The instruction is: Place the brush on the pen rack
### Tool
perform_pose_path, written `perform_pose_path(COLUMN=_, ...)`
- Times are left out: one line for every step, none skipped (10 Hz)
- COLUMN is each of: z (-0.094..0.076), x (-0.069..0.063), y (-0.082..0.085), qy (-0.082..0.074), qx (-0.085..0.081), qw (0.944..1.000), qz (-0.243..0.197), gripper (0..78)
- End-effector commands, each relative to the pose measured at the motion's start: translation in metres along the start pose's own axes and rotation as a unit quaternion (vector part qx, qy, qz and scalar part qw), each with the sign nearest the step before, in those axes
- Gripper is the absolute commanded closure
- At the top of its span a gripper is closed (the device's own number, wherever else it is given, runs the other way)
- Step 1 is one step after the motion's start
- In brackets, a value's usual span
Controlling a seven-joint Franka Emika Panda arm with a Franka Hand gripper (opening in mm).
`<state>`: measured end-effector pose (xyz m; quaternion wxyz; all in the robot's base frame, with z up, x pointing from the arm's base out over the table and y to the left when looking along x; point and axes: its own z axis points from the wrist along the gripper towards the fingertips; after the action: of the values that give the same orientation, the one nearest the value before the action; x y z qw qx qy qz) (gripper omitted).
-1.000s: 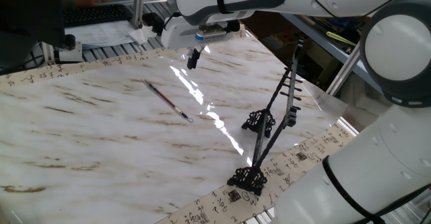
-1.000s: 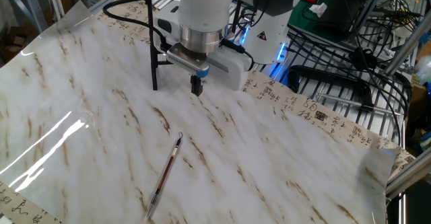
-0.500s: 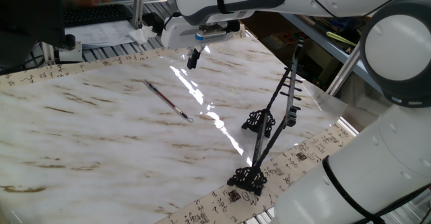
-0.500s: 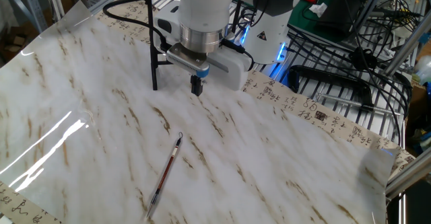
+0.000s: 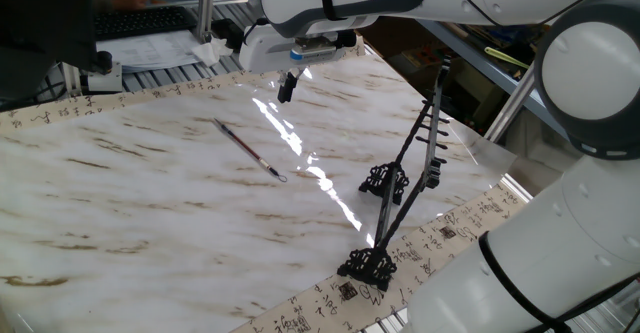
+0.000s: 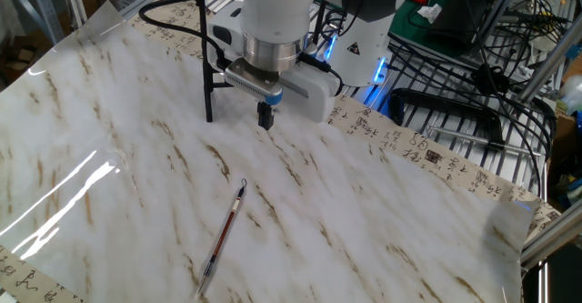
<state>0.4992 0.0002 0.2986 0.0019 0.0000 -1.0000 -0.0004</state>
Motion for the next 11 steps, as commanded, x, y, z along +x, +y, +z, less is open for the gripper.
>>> perform_pose_path(z=0.0, x=0.0, y=0.0, qy=0.036, qx=-0.039, qw=0.9984, qz=0.017, gripper=77.6)
perform_pose_path(z=0.0, x=0.0, y=0.0, qy=0.036, qx=-0.036, qw=0.9986, qz=0.016, gripper=77.6)
perform_pose_path(z=0.0, x=0.0, y=0.0, qy=0.036, qx=-0.036, qw=0.9986, qz=0.016, gripper=77.6)
perform_pose_path(z=0.0, x=0.0, y=0.0, qy=0.036, qx=-0.035, qw=0.9986, qz=0.016, gripper=77.6)
perform_pose_path(z=0.0, x=0.0, y=0.0, qy=0.036, qx=-0.035, qw=0.9986, qz=0.016, gripper=77.6)
perform_pose_path(z=0.0, x=0.0, y=0.0, qy=0.036, qx=-0.035, qw=0.9986, qz=0.016, gripper=77.6)
perform_pose_path(z=0.0, x=0.0, y=0.0, qy=0.035, qx=-0.035, qw=0.9986, qz=0.017, gripper=77.6)
perform_pose_path(z=0.0, x=0.0, y=0.0, qy=0.035, qx=-0.035, qw=0.9986, qz=0.017, gripper=77.6)
perform_pose_path(z=-0.0004, x=-0.0006, y=0.0, qy=0.027, qx=-0.027, qw=0.9991, qz=0.015, gripper=77.6)
perform_pose_path(z=-0.002, x=-0.0025, y=-0.0001, qy=0.025, qx=-0.021, qw=0.9993, qz=0.016, gripper=77.6)
perform_pose_path(z=-0.0025, x=-0.0031, y=-0.0001, qy=0.025, qx=-0.021, qw=0.9993, qz=0.016, gripper=77.6)
